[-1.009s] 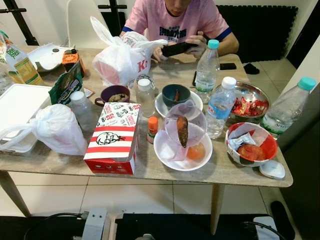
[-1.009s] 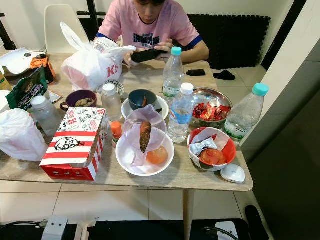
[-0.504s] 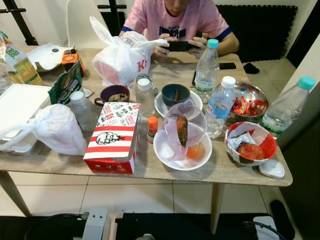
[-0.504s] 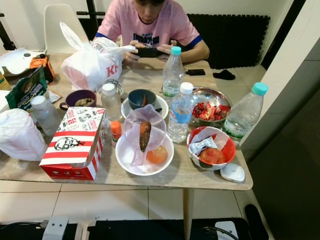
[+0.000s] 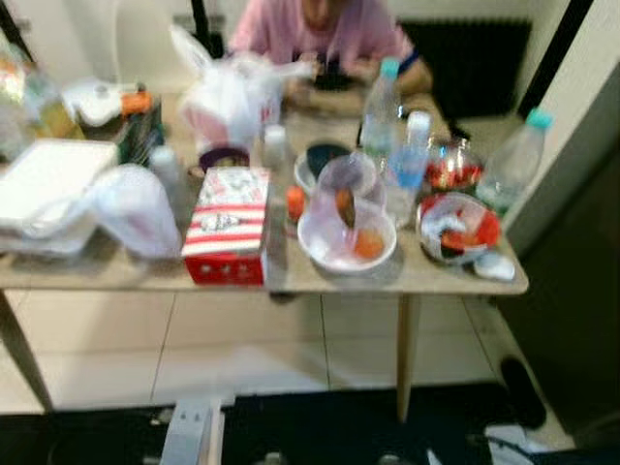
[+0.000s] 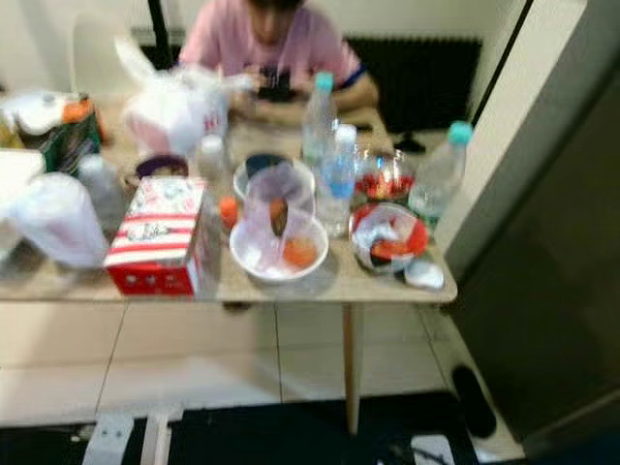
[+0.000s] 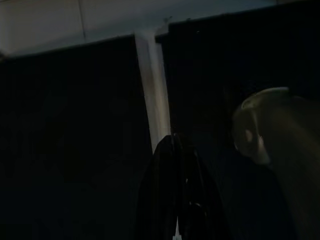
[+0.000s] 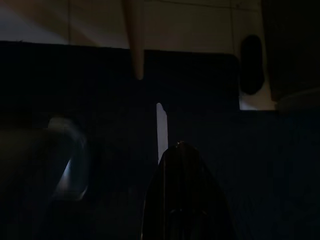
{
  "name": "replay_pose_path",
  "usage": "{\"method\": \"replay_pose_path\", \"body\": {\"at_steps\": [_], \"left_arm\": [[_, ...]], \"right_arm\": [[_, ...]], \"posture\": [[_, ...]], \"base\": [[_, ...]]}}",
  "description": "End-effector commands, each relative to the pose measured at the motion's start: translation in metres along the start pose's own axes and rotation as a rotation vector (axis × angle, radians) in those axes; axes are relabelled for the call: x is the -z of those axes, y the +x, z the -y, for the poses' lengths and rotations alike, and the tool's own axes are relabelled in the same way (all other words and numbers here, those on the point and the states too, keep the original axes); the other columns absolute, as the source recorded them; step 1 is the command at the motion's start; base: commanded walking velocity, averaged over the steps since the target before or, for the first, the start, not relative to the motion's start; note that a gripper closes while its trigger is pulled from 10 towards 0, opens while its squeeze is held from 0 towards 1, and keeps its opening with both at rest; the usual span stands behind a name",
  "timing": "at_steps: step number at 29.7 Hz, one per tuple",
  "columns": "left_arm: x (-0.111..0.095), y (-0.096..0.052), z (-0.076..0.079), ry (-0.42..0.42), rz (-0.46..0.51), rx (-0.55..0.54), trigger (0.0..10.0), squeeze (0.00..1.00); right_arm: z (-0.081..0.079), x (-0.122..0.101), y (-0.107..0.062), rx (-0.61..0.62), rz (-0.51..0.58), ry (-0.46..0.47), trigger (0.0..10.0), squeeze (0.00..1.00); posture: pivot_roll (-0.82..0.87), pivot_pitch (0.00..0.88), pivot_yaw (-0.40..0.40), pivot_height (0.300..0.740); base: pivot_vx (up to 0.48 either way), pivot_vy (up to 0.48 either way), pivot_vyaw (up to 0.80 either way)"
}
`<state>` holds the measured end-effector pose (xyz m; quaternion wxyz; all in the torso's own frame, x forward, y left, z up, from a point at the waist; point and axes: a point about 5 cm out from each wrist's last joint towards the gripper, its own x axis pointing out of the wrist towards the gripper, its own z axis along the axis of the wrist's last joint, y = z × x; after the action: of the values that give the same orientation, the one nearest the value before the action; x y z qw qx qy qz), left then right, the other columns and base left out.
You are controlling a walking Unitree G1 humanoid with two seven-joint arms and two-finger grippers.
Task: Restocking fridge
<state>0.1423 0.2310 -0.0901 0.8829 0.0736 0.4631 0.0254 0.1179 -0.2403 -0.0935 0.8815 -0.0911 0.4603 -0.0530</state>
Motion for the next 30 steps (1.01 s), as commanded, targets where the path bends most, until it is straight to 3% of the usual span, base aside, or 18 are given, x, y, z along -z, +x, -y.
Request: {"method": "replay_pose_path", "body": {"at_steps": [1,24,30], "left_arm": [[0.009,-0.002,0.001,-0.002,-0.033,0.002,10.0,0.0],[0.007,-0.002,0.001,-0.008,-0.012,0.001,10.0,0.0],[0.003,-0.002,0.0,-0.005,0.019,-0.005,10.0,0.0]], "right_arm": [[0.002,0.0,0.0,0.004,0.002,-0.003,10.0,0.0],[0.003,0.001,-0.001,0.006,0.004,-0.006,10.0,0.0],[0.002,-0.018,0.004,0.013,0.081,0.019,10.0,0.0]], "posture": [[-0.04,0.085,-0.025,0.74],[-0.04,0.091,-0.03,0.74],[-0.04,0.096,-0.027,0.74]], "base": [[-0.27,0.0,0.0],[-0.011,0.0,0.0],[0.0,0.0,0.0]]}}
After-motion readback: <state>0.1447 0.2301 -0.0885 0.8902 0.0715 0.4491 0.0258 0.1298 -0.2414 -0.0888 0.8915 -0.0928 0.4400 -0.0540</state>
